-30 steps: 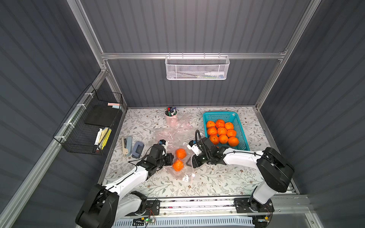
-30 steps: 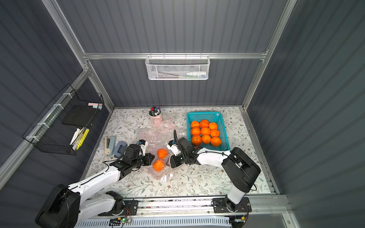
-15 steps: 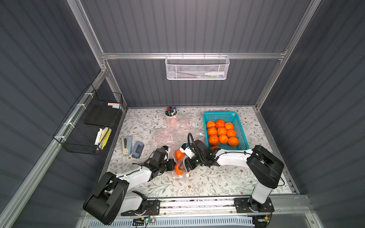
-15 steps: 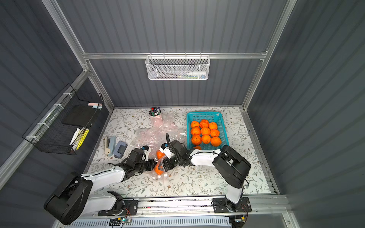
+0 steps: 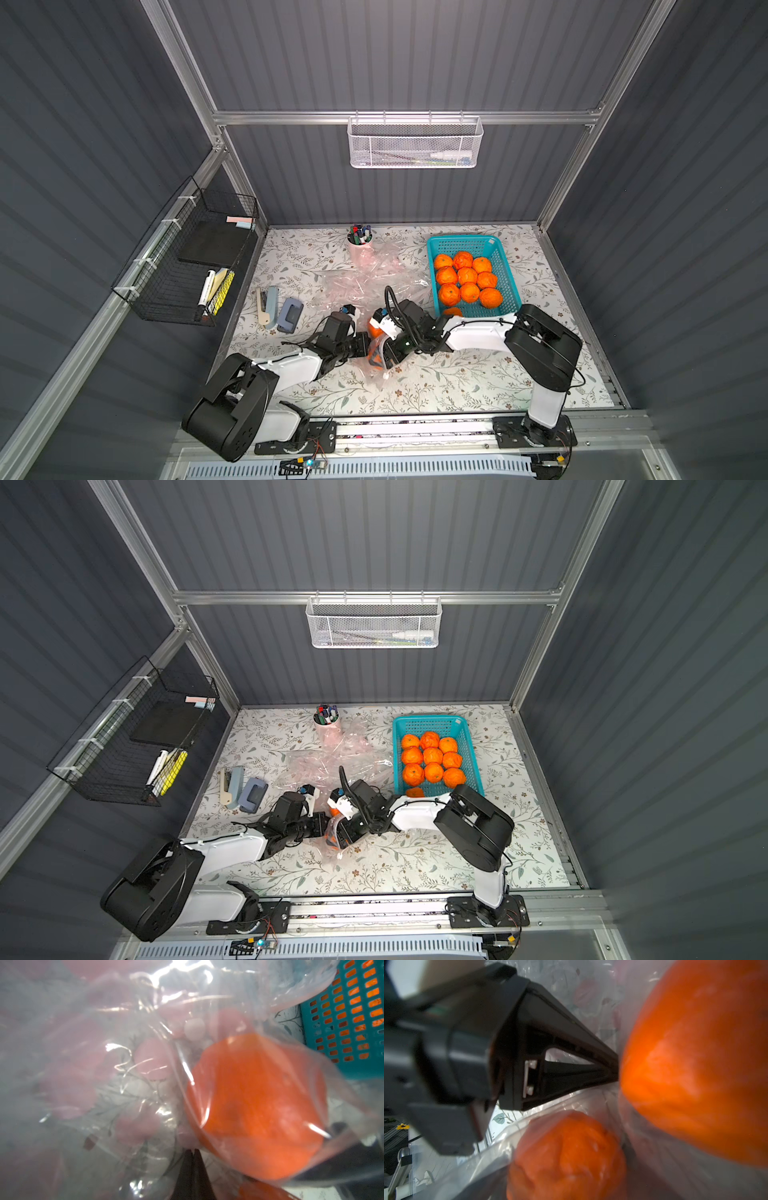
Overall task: Open the zip-top bag and take out the orange
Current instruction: Pick up the orange from the zipper food storage bag, then place the orange in the basket.
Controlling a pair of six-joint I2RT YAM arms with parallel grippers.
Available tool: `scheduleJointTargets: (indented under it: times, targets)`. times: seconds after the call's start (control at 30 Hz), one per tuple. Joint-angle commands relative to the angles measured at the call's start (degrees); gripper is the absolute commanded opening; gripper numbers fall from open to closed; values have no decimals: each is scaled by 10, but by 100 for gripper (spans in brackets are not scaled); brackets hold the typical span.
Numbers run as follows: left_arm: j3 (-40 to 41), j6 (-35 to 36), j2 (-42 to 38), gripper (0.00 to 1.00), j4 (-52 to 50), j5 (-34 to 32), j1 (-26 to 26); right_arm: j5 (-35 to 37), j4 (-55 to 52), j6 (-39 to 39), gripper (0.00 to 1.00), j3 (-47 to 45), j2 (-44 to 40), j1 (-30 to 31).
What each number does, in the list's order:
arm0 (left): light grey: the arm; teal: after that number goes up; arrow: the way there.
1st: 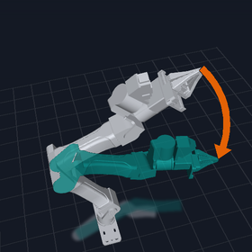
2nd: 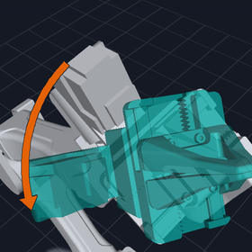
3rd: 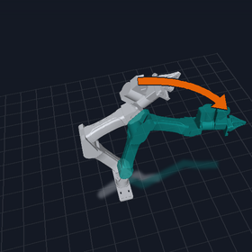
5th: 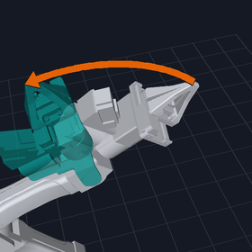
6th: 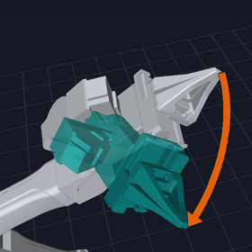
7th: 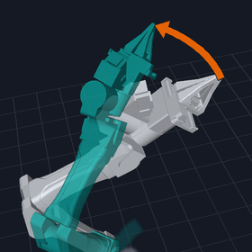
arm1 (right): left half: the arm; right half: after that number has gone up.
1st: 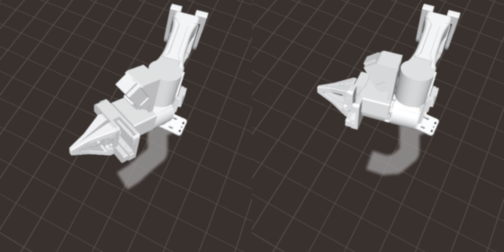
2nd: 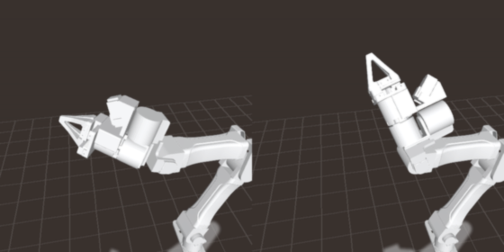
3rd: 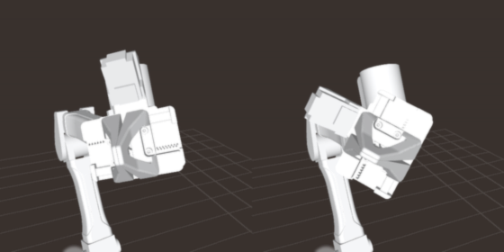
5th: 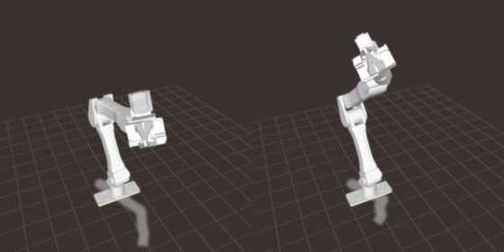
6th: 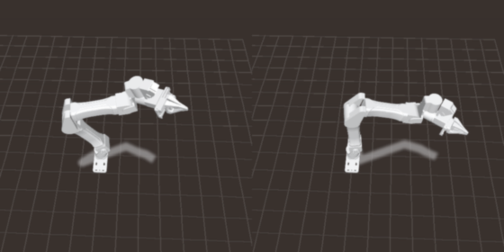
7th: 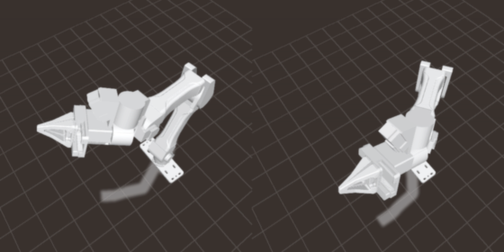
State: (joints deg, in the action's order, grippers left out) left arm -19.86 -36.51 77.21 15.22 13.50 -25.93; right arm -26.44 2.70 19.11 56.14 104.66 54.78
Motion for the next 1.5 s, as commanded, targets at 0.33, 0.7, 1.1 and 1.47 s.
scheduleJointTargets:
  times: [0.33, 0.7, 1.1, 1.47]
  targets:
    - [31, 4, 33, 0, -16, -47, -3, 77, -121, -52, 77, -47, -191, -57]
    - [35, 6, 18, 0, -18, -47, -3, 230, -225, -26, 76, -66, -394, -238]
    - [38, 9, 8, 0, -19, -47, -3, 356, -337, 41, 75, -32, -299, -335]
    - [39, 11, 4, 0, -18, -46, -2, 292, -327, 61, 80, -27, -183, -337]
